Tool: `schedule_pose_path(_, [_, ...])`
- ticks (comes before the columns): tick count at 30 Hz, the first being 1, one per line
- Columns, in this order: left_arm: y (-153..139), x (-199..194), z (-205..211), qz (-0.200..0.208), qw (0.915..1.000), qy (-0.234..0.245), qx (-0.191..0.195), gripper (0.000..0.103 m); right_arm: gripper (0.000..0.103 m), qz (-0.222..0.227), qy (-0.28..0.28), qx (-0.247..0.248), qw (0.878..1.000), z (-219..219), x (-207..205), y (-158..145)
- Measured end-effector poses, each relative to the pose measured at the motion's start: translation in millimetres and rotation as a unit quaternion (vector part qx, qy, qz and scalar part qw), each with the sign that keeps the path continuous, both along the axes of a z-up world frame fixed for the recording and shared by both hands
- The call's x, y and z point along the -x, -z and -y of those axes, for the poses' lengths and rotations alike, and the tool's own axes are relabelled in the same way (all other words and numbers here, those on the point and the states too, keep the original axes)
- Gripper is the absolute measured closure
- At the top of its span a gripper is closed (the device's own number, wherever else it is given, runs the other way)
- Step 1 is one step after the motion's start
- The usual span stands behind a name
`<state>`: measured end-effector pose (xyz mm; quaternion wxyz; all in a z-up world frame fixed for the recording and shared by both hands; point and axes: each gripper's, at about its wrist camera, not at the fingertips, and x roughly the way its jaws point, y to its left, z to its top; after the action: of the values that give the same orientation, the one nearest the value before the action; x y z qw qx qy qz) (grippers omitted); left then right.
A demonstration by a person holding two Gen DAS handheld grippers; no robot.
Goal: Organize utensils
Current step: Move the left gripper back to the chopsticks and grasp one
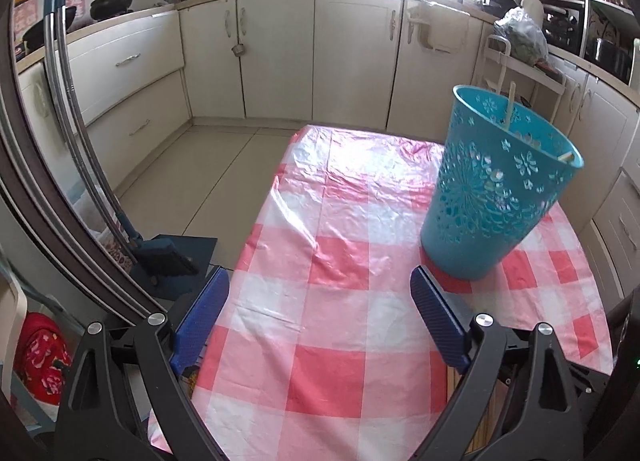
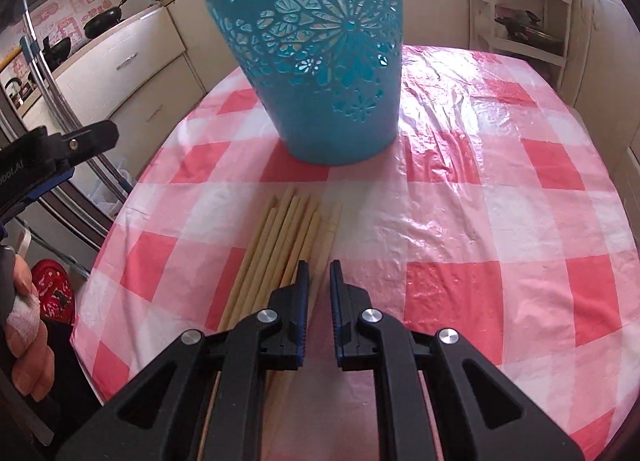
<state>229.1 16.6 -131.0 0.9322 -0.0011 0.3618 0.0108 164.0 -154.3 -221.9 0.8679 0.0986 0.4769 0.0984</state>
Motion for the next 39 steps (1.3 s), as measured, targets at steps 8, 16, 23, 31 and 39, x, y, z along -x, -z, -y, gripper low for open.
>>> schedule_pose_path(8, [37.5, -1.3, 44.9, -0.073, 0.9938, 0.076, -0.035, 0.015, 0.094, -0.012, -0.042, 0.043, 0.998, 23.6, 10.6, -2.6])
schedule_pose_path(16, [58.3, -9.4, 56.5, -0.115, 0.9889, 0.093, -0.015, 0.015, 0.093, -0.006, -0.025, 0.000, 1.000, 39.3, 15.8, 1.5])
schedule_pose_path(23, [68.4, -13.9, 61.1, -0.135, 0.9863, 0.093, -0.021, 0.015, 0.093, 0.000, -0.024, -0.011, 1.000, 43.1, 13.1, 2.5])
schedule_pose_path(31, [72.7, -17.3, 64.0, -0.139, 0.9852, 0.096, -0.025, 0.017, 0.093, 0.002, -0.024, -0.013, 1.000, 43.1, 12.5, 2.7])
schedule_pose_path(39, [71.7, -20.5, 67.4, -0.134, 0.9855, 0.098, -0.035, 0.030, 0.093, 0.002, -0.018, -0.011, 1.000, 42.7, 5.5, 3.3])
